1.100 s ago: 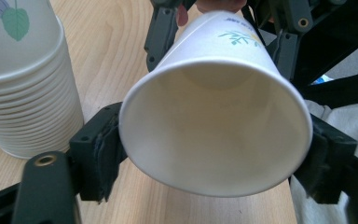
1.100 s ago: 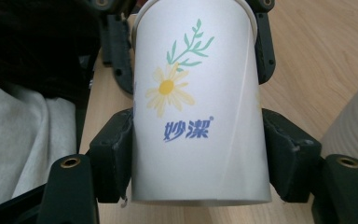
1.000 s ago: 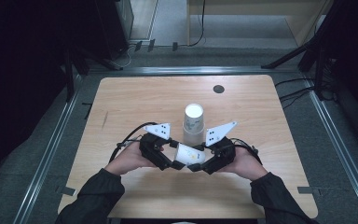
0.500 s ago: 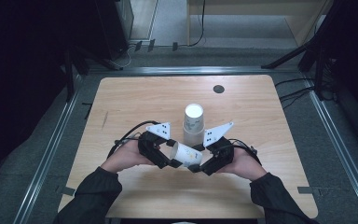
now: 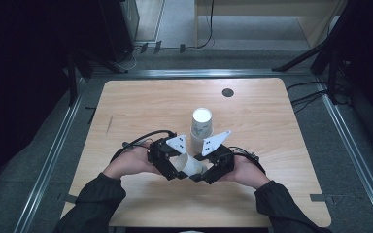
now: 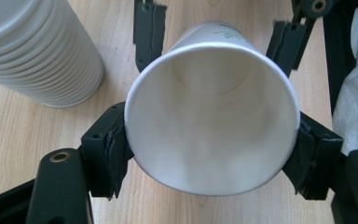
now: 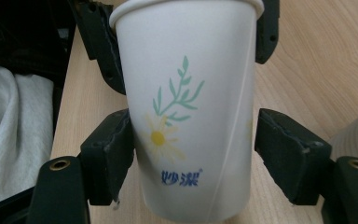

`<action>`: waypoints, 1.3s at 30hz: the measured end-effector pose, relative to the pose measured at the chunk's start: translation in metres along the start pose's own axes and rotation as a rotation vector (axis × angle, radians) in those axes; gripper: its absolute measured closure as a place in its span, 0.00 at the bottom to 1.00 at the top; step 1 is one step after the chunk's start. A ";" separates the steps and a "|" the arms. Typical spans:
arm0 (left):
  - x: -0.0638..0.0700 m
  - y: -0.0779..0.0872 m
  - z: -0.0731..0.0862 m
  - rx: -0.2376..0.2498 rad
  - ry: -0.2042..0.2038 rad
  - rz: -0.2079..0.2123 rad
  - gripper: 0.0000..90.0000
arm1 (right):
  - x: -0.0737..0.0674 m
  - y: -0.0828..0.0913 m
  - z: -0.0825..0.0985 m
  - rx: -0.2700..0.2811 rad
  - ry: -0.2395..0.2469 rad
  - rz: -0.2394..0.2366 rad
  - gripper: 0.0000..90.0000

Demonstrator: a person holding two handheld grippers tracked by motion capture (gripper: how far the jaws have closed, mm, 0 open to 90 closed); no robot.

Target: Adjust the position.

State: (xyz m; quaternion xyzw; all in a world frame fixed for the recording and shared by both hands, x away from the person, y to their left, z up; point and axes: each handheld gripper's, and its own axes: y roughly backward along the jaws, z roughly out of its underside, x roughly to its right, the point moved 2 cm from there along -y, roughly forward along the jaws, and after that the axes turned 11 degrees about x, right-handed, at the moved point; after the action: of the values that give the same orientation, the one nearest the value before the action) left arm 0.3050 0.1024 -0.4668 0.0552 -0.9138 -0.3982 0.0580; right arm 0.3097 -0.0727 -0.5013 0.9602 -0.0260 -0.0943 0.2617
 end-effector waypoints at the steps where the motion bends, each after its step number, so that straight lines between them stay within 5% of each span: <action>1: 0.000 -0.001 0.000 0.000 0.002 0.002 0.29 | 0.000 -0.001 0.000 -0.002 0.000 -0.003 0.35; 6: 0.000 0.000 0.000 0.010 -0.001 0.009 0.29 | -0.002 -0.003 0.000 -0.012 0.006 -0.010 0.38; 15: -0.004 0.005 0.003 0.121 0.049 0.016 0.11 | 0.000 0.009 -0.003 0.051 0.024 0.008 0.37; 18: -0.006 0.007 0.004 0.145 0.063 0.010 0.11 | 0.000 0.014 -0.004 0.069 0.017 0.010 0.37; 29: -0.010 0.011 0.008 0.377 0.173 0.025 0.12 | 0.000 0.024 -0.006 0.129 -0.003 0.008 0.37; 39: -0.010 0.006 0.005 0.443 0.190 0.045 0.17 | 0.001 0.024 -0.008 0.170 -0.037 -0.012 0.37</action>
State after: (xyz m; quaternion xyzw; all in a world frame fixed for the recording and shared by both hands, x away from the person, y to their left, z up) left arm 0.3133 0.1121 -0.4664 0.0834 -0.9703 -0.1796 0.1390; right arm 0.3123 -0.0896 -0.4829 0.9772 -0.0328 -0.1112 0.1780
